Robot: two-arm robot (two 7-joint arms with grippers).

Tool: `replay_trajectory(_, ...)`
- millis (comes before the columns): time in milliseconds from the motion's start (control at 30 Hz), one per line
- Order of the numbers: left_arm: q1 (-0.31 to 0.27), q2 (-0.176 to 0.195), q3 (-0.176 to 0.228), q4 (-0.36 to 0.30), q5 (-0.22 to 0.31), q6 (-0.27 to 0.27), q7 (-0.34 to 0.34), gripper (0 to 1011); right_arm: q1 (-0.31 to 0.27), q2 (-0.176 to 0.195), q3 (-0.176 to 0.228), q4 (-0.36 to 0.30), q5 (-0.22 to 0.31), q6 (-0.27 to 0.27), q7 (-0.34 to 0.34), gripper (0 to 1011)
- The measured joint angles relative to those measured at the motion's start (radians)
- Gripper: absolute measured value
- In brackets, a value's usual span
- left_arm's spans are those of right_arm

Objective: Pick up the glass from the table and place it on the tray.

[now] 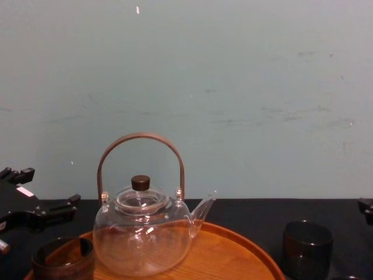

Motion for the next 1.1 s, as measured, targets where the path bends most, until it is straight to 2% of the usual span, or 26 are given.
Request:
replay_trajectory(367,0.000,0.000,0.000,0.000,0.000,0.000,0.000,1001,-0.066,0.031,0.046,-0.075,0.041,0.036,0.056,1002)
replay_trajectory(800,0.000,0.000,0.000,0.000,0.000,0.000,0.000,1001,-0.200,0.107,0.117,-0.199,0.094,0.086,0.126,1002)
replay_trajectory(1100,0.000,0.000,0.000,0.000,0.000,0.000,0.000,1001,-0.275,0.134,0.160,-0.250,0.117,0.112,0.150,1002)
